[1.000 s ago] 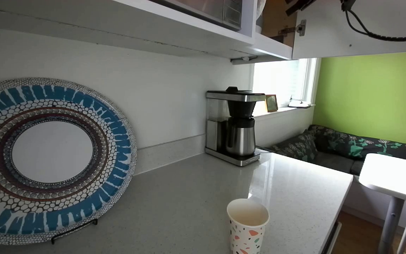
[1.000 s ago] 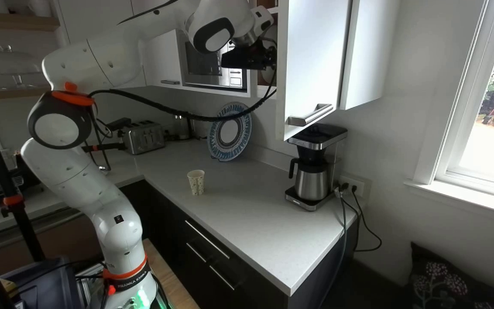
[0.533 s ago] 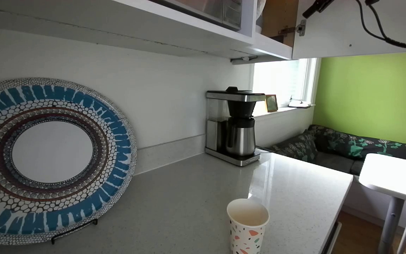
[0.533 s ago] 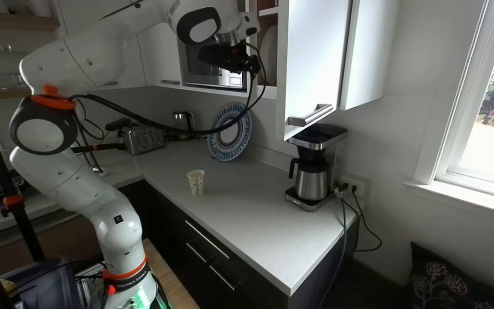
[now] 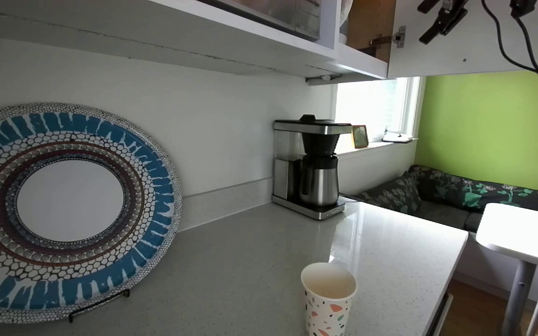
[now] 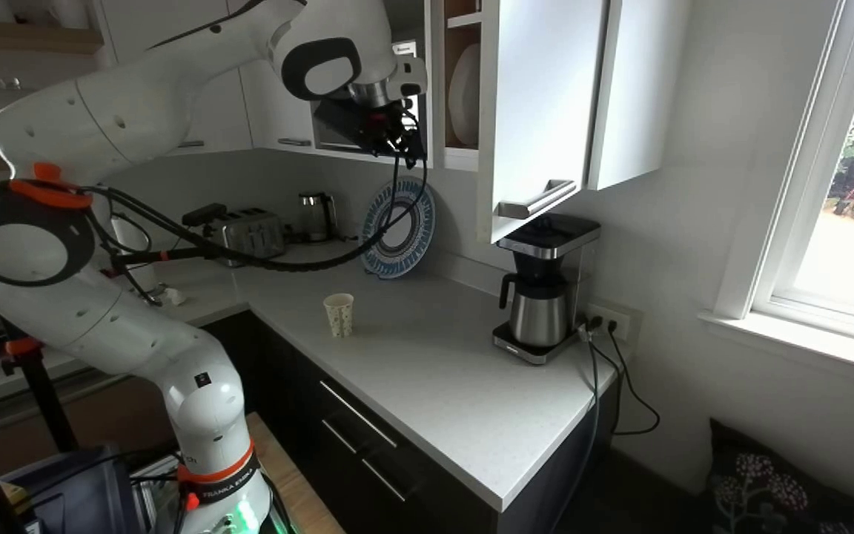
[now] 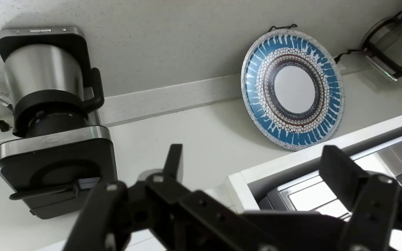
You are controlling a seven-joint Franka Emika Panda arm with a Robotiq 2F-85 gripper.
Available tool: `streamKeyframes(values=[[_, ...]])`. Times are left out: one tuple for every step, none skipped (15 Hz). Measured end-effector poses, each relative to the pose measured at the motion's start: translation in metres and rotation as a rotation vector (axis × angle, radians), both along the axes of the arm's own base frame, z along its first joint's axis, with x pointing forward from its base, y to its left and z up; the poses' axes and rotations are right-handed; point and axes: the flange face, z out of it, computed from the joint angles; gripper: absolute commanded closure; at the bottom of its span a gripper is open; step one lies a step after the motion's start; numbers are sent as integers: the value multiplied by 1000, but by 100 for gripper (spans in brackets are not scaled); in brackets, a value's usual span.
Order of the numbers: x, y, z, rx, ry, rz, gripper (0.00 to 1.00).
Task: Put the white plate into the cupboard
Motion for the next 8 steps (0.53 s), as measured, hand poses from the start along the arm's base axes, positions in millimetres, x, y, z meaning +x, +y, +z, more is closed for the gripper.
streamKeyframes(values=[[0, -1, 2, -1, -4, -1, 0], [0, -1, 3, -1, -7, -3, 0], [0, -2, 4, -2, -8, -4, 0], [0, -2, 5, -2, -9, -4, 0], [0, -2, 5, -2, -9, -3, 0], [0, -2, 5, -2, -9, -4, 0], [1, -2, 5, -2, -9, -4, 0], [2, -2, 3, -1, -6, -4, 0]])
